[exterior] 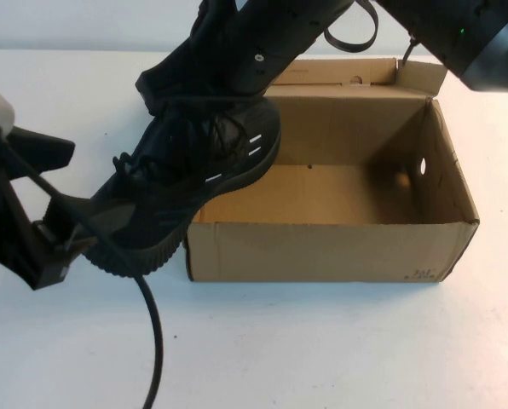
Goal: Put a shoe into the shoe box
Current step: Hand over the shoe
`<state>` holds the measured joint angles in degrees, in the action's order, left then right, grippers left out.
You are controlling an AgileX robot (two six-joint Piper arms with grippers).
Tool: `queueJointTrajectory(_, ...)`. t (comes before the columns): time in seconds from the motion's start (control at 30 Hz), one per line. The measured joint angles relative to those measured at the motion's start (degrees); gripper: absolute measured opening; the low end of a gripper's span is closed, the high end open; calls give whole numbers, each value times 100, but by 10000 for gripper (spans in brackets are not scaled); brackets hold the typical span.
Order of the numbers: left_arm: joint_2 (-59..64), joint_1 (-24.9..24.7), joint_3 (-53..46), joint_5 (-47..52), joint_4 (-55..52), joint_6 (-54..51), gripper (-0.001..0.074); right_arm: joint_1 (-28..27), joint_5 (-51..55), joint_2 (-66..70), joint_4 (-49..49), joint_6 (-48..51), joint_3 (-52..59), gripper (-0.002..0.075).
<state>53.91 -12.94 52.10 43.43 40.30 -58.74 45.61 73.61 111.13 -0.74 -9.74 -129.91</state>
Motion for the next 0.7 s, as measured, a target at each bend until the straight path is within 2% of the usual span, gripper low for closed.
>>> queueJointTrajectory(0.1,176,-134,0,-42,-14,0,582,-62,-8,0,-187,0,0,-6)
queueJointTrajectory(0.37,508,-868,0,-504,-25,12,582,-236,-41,4,-393,0,0,-6)
queueJointTrajectory(0.7,781,-921,0,-1085,-831,772,573,-303,13,45,-632,68,-181,-6)
